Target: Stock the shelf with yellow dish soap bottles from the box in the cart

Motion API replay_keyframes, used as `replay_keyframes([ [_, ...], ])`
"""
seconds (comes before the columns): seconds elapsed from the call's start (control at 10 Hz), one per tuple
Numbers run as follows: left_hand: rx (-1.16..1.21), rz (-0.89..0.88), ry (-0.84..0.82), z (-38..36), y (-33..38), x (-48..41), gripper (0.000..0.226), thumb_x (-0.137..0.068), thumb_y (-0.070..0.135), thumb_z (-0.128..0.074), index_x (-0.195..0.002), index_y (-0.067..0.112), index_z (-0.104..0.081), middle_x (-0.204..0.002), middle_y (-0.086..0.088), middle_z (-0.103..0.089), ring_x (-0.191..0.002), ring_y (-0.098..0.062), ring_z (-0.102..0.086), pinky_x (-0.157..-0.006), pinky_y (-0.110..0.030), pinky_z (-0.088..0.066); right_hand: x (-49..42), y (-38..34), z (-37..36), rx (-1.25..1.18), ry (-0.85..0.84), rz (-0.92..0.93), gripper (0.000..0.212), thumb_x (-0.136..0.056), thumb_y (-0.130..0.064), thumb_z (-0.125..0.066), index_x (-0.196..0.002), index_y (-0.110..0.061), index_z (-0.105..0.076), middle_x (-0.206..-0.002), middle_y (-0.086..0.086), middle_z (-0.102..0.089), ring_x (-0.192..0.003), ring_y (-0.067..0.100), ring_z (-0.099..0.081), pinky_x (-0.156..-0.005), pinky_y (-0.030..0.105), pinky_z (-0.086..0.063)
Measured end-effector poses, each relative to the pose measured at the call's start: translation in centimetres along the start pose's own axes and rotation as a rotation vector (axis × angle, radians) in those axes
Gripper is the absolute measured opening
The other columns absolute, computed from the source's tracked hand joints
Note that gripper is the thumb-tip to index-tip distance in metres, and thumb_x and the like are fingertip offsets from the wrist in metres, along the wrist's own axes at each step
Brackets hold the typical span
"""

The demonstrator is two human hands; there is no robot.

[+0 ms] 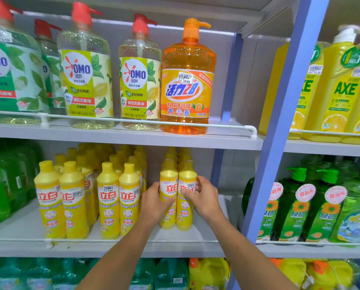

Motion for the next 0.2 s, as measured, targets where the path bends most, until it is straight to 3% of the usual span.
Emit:
replay_keyframes([
  [0.1,-0.067,0.028,-0.044,0.6,0.2,0.6,0.06,-0.071,0.035,-0.087,-0.12,0.014,-0.06,-0.118,-0.004,-0.071,-0.107,-0.024,-0.068,-0.092,-0.043,-0.057,1.8,-0.8,0.6,0.087,-0.007,-0.001,0.053,-0.077,-0.051,-0.08,-0.118,-0.022,-0.061,-0.113,-0.007,-0.072,-0.102,0.009,-0.069,-0.091,0.04,-0.058],
  [0.2,-0.2,-0.025,-0.118,1.4,0.3,1.3,0.056,-0.075,0.045,-0.079,-0.119,0.014,-0.061,-0.117,-0.005,-0.069,-0.11,-0.026,-0.065,-0.092,-0.041,-0.054,3.6,-2.0,1.2,0.29,-0.037,0.0,0.061,-0.086,-0.052,-0.07,-0.133,-0.017,-0.055,-0.13,0.002,-0.064,-0.121,0.019,-0.059,-0.102,0.039,-0.049],
])
Point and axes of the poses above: each hand's wrist, its own x-axis away from the middle knuckle, its own z-axis out of the back of the hand, y = z × x, the point moved 2 cm from there along -x, towards the middle knuckle
